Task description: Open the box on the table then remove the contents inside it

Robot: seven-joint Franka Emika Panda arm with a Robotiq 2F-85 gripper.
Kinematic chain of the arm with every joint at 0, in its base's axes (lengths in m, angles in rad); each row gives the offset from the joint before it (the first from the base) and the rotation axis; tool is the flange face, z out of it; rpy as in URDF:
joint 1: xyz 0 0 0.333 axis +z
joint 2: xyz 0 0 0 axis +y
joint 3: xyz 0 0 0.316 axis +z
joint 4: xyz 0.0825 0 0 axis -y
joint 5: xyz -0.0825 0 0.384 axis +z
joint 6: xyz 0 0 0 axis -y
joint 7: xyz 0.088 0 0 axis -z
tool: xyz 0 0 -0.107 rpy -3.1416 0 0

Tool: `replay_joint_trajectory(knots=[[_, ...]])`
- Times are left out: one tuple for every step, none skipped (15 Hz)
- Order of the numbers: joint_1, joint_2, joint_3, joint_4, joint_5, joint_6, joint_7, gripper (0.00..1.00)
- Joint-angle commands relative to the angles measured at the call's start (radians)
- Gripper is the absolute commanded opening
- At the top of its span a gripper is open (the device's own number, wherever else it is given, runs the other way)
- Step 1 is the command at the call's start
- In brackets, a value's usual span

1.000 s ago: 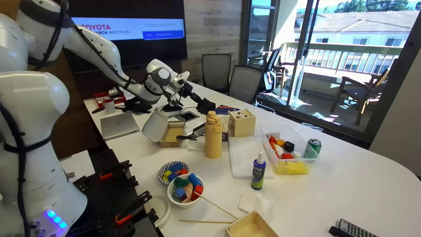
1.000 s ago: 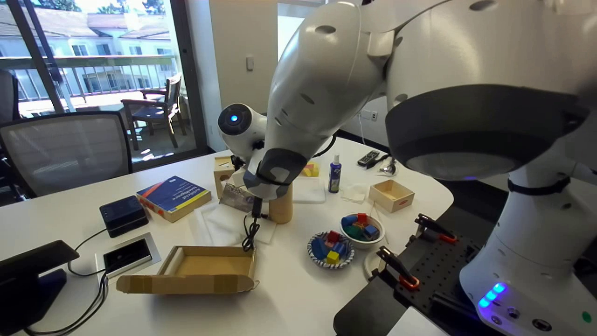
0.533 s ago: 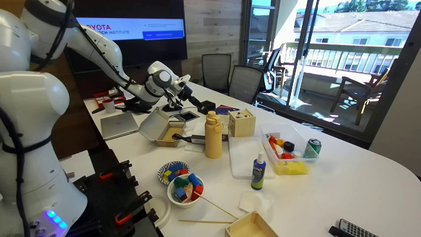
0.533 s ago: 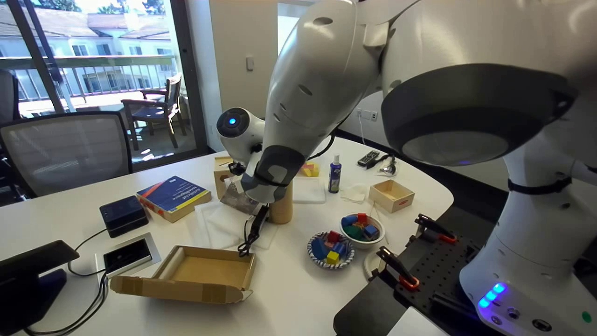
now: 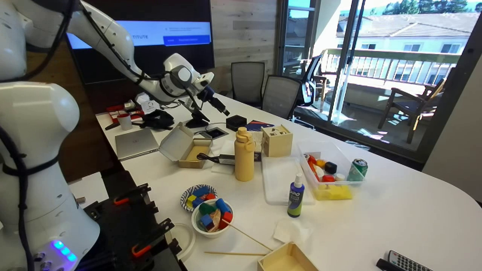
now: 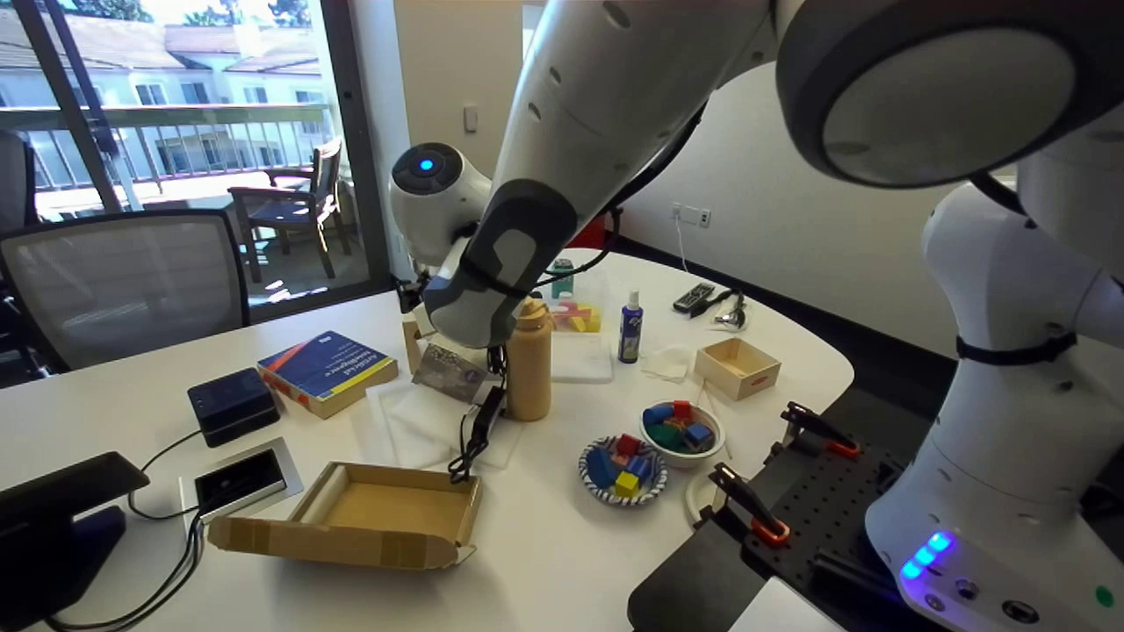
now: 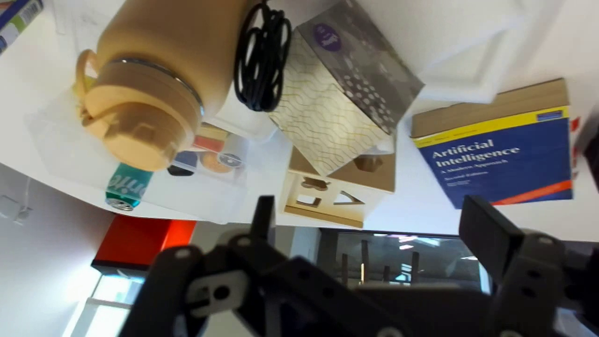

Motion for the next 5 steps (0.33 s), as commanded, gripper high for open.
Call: replay_joint_trajectory(knots=[[0.017, -0.237, 0.042, -0.068, -0.038, -0.024, -0.100, 1.00], [0.018, -0.275, 0.050, -0.074, -0.046, -0.030, -0.118, 1.00], [0.029, -0.307, 0.046, -0.080, -0.057, -0.047, -0.120, 1.00], [0.034, -0.337, 0.046, -0.087, -0.070, -0.055, -0.122, 1.00], [0.038, -0.362, 0.042, -0.092, -0.091, -0.075, -0.122, 1.00]])
